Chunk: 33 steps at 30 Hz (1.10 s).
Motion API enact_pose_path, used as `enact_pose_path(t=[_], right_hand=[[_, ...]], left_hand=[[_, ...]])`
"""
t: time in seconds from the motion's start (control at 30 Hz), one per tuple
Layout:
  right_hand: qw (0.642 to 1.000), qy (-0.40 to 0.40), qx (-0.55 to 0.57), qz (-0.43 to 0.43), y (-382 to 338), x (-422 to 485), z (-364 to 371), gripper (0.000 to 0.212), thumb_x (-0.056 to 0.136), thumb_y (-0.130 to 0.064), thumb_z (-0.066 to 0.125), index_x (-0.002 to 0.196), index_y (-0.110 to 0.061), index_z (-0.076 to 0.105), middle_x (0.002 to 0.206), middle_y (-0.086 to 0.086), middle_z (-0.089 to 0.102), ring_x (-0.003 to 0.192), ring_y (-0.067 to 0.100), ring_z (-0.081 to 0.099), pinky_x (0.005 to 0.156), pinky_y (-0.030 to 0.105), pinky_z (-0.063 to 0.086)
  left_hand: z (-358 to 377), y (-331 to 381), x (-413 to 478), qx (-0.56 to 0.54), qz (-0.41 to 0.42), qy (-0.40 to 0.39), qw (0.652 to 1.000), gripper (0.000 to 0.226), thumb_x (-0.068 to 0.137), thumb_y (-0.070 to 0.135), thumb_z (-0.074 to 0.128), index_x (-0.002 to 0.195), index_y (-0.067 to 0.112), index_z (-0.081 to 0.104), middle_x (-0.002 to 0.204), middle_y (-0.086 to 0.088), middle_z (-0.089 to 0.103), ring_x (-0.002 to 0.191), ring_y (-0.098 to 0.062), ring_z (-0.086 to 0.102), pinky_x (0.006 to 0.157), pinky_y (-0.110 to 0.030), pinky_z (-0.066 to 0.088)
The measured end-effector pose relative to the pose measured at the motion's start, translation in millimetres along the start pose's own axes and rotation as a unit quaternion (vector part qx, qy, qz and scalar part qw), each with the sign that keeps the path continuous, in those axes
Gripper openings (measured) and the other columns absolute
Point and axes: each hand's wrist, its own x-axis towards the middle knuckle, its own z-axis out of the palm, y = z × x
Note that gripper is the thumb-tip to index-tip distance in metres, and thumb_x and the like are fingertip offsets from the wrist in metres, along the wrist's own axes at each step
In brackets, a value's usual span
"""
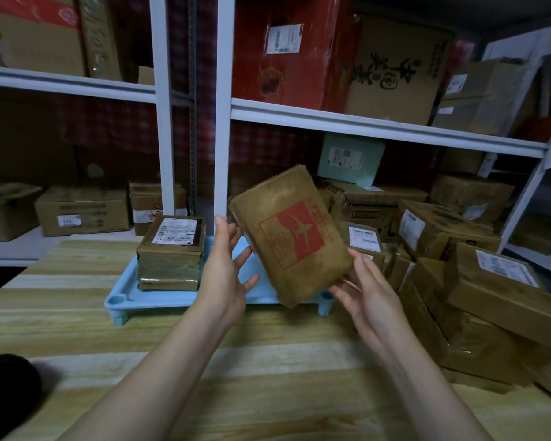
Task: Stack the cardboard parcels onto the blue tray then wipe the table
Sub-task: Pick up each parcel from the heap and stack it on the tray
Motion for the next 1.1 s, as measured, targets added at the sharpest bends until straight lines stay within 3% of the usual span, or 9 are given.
enact_pose_path(t=[0.2,0.37,0.5,0.6,0.7,0.77,0.87,0.93,1.1], right_hand=[[0.997,0.004,-0.076,-0.018,3.5,1.4,3.8,0.031,0.096,0.005,0.052,0.113,-0.019,0.064,0.112,0.004,0.069,0.111,0.02,0.064,0.101,0.04,0.05],[0.996,0.015,-0.086,-0.011,8.6,5.4,4.9,0.023,0.096,-0.006,0.058,0.116,-0.015,0.065,0.121,0.005,0.067,0.114,0.022,0.062,0.101,0.041,0.051],[0.998,0.021,-0.057,0.001,10.3,8.2,7.9,0.028,0.096,-0.012,0.058,0.122,-0.019,0.064,0.127,0.006,0.065,0.116,0.02,0.062,0.099,0.038,0.051],[0.993,0.033,-0.109,0.025,12.5,9.6,12.6,0.031,0.096,-0.027,0.06,0.127,-0.034,0.061,0.134,-0.003,0.059,0.119,0.019,0.058,0.084,0.034,0.056],[0.984,0.037,-0.158,0.07,12.9,11.8,15.7,0.027,0.098,-0.033,0.057,0.124,-0.034,0.061,0.121,0.001,0.064,0.089,0.016,0.059,0.063,0.028,0.05],[0.989,0.015,-0.088,0.121,11.6,12.1,20.7,0.029,0.099,-0.037,0.053,0.124,-0.025,0.063,0.117,0.008,0.067,0.09,0.02,0.065,0.075,0.035,0.055],[0.99,-0.034,-0.002,0.14,14.1,14.4,28.5,0.044,0.093,-0.05,0.05,0.124,-0.02,0.061,0.119,0.013,0.069,0.111,0.033,0.066,0.1,0.052,0.05],[0.99,-0.065,-0.015,0.125,20.0,17.3,36.6,0.053,0.086,-0.053,0.052,0.128,-0.021,0.06,0.122,0.01,0.071,0.115,0.03,0.065,0.101,0.049,0.05],[0.992,-0.031,-0.069,0.105,33.7,38.4,61.9,0.038,0.098,-0.047,0.049,0.121,-0.021,0.063,0.113,0.005,0.074,0.111,0.023,0.067,0.099,0.048,0.052]], left_hand=[[-7.1,4.2,5.6,-0.003,0.004,0.011,1.0,0.061,0.085,0.074,0.038,0.131,0.039,0.055,0.131,0.015,0.059,0.124,-0.016,0.052,0.107,-0.057,0.034],[-8.0,4.0,3.2,0.03,0.017,0.009,0.999,0.032,0.096,0.047,0.049,0.121,0.032,0.061,0.111,0.006,0.069,0.116,-0.016,0.058,0.096,-0.043,0.043],[-11.5,-0.1,1.1,0.066,0.03,-0.018,0.997,0.029,0.097,0.036,0.053,0.125,0.037,0.058,0.123,0.005,0.065,0.118,-0.015,0.057,0.094,-0.044,0.047],[-11.0,-2.0,-1.8,0.076,0.06,-0.034,0.995,0.031,0.1,0.022,0.048,0.129,0.033,0.054,0.119,0.009,0.066,0.107,-0.006,0.061,0.095,-0.039,0.047],[-16.3,-3.4,1.3,0.095,0.079,-0.036,0.992,0.033,0.101,0.012,0.043,0.128,0.028,0.053,0.113,0.01,0.066,0.094,0.001,0.062,0.081,-0.028,0.051],[-23.0,-6.6,6.1,0.122,0.087,-0.042,0.988,0.035,0.1,0.006,0.044,0.126,0.026,0.056,0.116,0.007,0.066,0.097,-0.002,0.063,0.072,-0.022,0.05],[-29.9,-12.6,12.6,0.178,0.115,-0.039,0.976,0.042,0.096,-0.004,0.046,0.121,0.028,0.059,0.126,0.009,0.061,0.115,-0.001,0.056,0.072,-0.015,0.049],[-33.2,-14.8,17.0,0.202,0.132,-0.028,0.97,0.045,0.094,-0.01,0.046,0.119,0.025,0.059,0.128,0.012,0.058,0.115,0.004,0.053,0.071,-0.011,0.051],[-48.2,-14.7,34.1,0.284,0.173,-0.003,0.943,0.041,0.089,-0.014,0.049,0.108,0.021,0.055,0.127,0.012,0.057,0.119,-0.001,0.052,0.079,-0.013,0.053]])
